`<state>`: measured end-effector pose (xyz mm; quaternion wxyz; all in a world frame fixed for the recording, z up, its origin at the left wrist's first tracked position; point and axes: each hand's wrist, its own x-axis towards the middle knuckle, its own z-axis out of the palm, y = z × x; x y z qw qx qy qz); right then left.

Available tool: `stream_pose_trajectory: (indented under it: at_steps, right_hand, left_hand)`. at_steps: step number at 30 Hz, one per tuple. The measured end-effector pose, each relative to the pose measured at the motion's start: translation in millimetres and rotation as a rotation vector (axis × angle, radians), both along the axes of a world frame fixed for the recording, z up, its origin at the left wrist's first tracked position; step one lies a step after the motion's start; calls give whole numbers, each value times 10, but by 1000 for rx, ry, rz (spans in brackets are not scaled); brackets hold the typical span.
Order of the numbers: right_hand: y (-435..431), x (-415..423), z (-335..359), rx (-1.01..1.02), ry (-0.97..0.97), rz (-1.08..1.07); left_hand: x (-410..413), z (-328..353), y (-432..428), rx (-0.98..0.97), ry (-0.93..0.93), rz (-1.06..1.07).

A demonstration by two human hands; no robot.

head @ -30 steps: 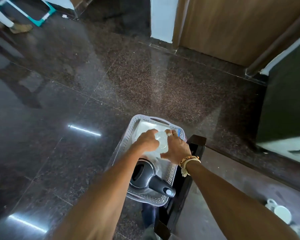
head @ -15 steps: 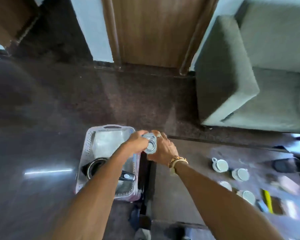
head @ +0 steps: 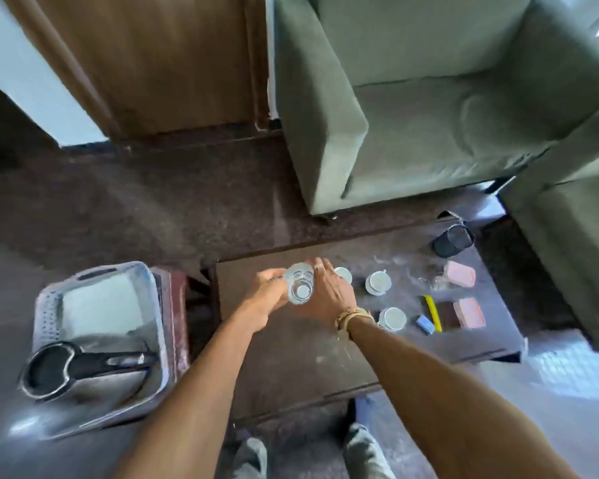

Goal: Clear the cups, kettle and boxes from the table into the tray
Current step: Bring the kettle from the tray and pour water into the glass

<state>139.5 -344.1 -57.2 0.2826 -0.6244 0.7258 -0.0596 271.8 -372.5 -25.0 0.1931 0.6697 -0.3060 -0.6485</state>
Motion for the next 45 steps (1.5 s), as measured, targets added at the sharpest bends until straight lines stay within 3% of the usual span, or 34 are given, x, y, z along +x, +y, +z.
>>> stream_pose_trajectory:
  at_steps: [7, 23, 30, 45]
  right_hand:
    - [286, -1168, -42, -29, -60, -106]
    - [-58, -3264, -902, 65, -27, -321]
    - [-388, -3577, -1338, 116, -41, -349]
    - [-563, -3493, -1848, 220, -73, -337]
  left_hand:
    - [-1237, -70, 230, 54, 42, 46]
    - [-3472, -1097, -287, 3, -96, -357]
    - [-3788, -1678, -550, -24, -150, -393]
    - [-3721, -1960, -692, 21, -162, -613]
